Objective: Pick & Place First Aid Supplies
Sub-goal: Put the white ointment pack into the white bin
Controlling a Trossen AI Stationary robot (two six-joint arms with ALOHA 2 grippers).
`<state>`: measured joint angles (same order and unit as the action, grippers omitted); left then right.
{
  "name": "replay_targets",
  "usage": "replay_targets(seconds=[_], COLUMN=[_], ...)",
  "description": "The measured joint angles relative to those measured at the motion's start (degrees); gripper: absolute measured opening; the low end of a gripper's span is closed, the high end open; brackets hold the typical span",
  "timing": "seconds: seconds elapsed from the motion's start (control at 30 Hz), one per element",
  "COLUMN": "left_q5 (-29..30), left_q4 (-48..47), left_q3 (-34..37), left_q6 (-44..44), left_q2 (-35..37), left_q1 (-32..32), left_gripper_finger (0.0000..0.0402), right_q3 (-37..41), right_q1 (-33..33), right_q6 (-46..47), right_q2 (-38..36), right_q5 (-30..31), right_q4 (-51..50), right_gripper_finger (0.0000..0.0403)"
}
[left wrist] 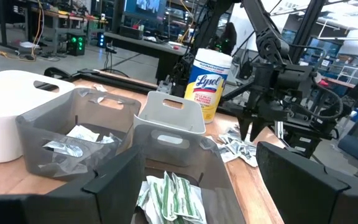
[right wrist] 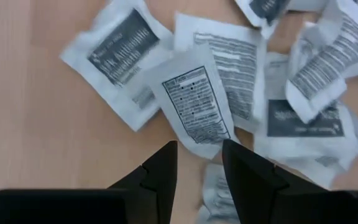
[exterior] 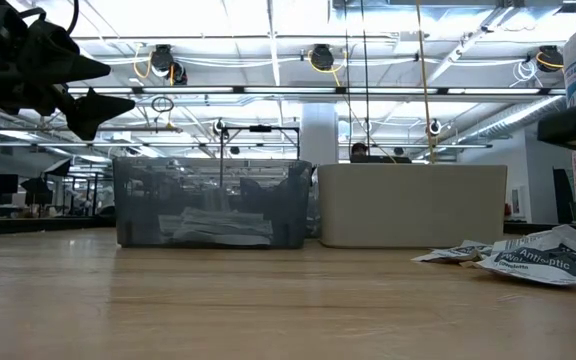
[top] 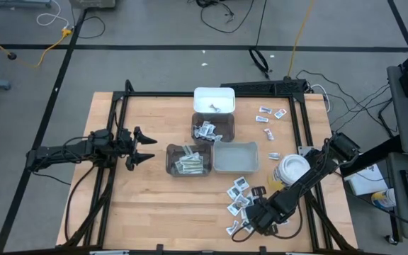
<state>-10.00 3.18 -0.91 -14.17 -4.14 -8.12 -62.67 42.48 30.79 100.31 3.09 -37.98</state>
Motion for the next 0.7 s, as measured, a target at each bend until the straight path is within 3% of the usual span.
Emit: replay_targets(seconds=[0.2,0.7], left_q5=[0.0,0.0], left_q4=[0.0,0.0], left_q3=[0.0,0.0], left_q6=[0.0,0.0], left_q2=[0.0,0.0], left_q1=[0.0,0.0], left_gripper_finger=[0.031,0.031], right_q3=[0.4,3.5], right_q1=[0.0,0.0], right_q6=[-0.1,0.0], right_q2=[0.0,0.8], right_q5=[0.1,-0.8], right_q4=[0.4,5.6], right_gripper_finger=[0.0111,0.0003])
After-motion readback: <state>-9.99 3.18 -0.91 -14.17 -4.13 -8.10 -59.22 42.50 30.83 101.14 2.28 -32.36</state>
